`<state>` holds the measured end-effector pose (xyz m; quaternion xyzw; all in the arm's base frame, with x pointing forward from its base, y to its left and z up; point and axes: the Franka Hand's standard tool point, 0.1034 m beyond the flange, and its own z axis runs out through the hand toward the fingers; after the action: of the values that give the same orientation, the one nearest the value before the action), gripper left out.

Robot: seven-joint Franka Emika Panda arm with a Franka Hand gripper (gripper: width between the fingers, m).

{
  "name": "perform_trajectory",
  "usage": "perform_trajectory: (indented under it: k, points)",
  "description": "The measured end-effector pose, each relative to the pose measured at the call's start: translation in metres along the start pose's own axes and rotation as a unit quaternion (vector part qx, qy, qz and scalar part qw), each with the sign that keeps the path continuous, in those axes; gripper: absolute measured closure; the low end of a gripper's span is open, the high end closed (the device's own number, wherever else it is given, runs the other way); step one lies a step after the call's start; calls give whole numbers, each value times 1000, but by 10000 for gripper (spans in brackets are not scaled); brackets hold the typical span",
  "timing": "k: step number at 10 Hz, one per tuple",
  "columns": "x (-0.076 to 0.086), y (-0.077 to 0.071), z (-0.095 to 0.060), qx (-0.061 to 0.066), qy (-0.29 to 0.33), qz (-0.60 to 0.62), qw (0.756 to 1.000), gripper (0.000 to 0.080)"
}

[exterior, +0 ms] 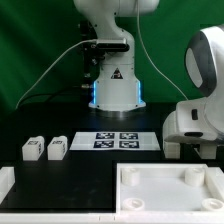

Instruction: Assemble one leg

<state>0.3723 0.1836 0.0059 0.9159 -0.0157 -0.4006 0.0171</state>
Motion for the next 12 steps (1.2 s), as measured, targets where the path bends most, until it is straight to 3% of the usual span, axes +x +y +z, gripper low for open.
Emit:
perform_trajectory:
  k: [2, 3, 5, 7, 9, 10, 12]
  points:
    - [0, 0, -1, 0, 1, 0, 1000, 512]
    - [3, 4, -14, -6, 20, -11, 1000, 512]
    - [-2, 14, -56, 1, 58, -33, 998, 512]
    - [-13, 25, -104, 17, 177, -40, 983, 512]
    - [-29, 27, -142, 22, 265, -26, 964, 512]
    - [-48, 18, -146, 27, 291, 0, 956, 512]
    - [-44, 15, -143, 42, 371, -10, 928, 512]
